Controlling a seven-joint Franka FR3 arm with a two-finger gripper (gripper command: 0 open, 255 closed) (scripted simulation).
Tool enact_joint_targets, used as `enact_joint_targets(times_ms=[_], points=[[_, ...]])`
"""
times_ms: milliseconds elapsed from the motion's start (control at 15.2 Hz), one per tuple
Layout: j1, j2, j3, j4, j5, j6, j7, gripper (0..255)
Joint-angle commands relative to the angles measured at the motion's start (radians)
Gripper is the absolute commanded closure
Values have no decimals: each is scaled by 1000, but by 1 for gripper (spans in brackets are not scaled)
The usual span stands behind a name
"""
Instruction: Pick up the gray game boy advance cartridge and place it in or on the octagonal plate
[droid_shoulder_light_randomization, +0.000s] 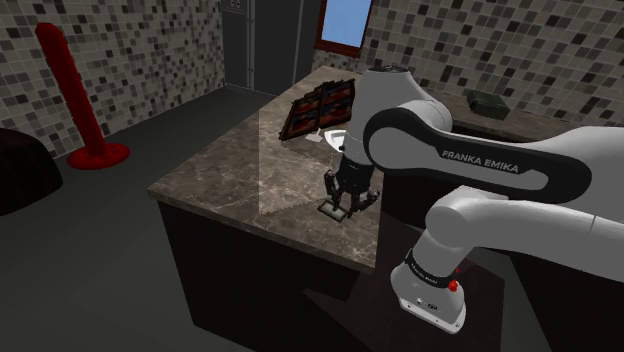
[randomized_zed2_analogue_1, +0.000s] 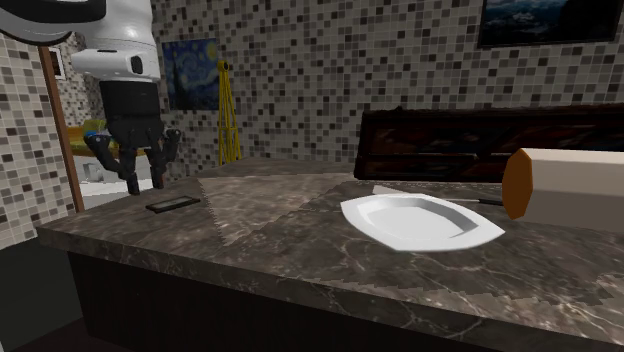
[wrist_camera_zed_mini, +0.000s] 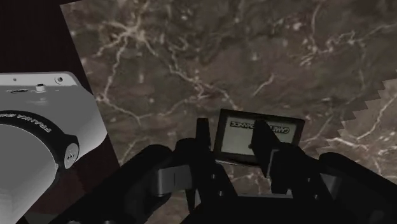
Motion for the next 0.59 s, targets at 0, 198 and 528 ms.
enact_joint_targets(times_ms=[0,198,528], points=[[-20,100,18,63,-88,17,-144,0],[-44,344,115,228,-356,72,-500,0],[-46,429,179,244,-465,140,-637,0]])
